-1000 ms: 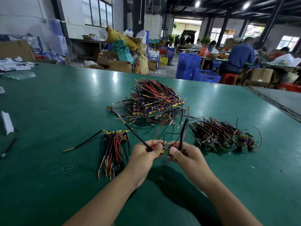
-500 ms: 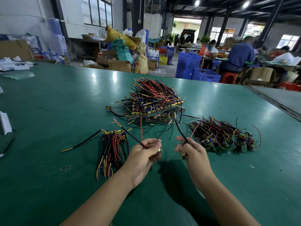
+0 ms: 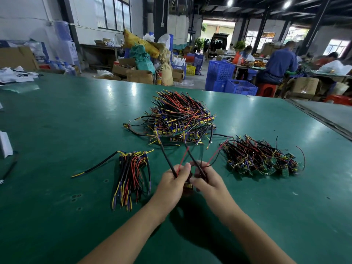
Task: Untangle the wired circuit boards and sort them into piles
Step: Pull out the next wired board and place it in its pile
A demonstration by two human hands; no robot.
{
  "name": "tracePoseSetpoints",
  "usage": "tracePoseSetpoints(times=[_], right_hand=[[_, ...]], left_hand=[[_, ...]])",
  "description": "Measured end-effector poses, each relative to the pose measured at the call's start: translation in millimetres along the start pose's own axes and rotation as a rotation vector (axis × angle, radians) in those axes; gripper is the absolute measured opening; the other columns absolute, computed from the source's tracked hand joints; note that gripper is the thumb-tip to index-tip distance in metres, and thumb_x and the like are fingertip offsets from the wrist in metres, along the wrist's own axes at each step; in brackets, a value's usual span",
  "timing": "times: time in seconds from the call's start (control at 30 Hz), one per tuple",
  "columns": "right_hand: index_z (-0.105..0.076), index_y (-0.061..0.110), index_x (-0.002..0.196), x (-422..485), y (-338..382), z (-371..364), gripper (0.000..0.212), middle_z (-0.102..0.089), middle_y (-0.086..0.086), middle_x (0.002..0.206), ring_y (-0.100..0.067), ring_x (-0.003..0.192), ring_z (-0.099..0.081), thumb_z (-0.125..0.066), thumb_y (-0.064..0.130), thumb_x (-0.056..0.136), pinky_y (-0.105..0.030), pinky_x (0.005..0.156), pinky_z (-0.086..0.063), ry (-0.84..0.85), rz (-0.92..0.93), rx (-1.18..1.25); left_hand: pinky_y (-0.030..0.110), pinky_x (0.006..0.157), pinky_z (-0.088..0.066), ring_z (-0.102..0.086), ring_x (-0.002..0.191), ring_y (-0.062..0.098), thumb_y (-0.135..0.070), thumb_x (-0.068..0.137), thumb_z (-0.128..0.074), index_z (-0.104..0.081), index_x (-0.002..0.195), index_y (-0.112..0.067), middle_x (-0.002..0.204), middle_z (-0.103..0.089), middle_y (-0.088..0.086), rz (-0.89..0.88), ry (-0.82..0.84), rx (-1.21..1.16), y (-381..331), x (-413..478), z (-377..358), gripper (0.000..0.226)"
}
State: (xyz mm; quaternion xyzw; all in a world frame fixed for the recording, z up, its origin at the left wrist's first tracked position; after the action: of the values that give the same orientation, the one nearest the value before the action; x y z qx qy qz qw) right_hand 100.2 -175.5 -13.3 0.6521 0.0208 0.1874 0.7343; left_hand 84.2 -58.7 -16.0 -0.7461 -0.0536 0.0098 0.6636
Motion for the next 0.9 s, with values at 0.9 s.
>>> tracePoseSetpoints(times=[0.9], right_hand=[[-0.058,0.019,0.125,-7,4,-6,0.054,-0.043,0.014,0.106,-0.010,0.103,-0.044,-0.077,0.015,0.075,-0.004,0.089,-0.030,0.051,0.301,-0.694]], left_hand=[[0.015,0.062,-0.051,-0.071,0.078,0.007,-0.049,0.093,-0.052,-0.074,0.081,-0.016,0.082,-0.075,0.001,0.060,-0.102,0.085,5,-2,6,0.041]])
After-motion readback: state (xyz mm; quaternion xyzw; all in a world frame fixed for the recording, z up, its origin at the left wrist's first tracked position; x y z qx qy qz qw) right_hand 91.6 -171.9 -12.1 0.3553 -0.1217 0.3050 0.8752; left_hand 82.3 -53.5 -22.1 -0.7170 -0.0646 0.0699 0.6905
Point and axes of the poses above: each hand's wrist, its own x-axis towards the middle knuckle, its own z-axis out of the back of the hand, y = z × x, the point moved 3 cm from there along x, towards the middle knuckle
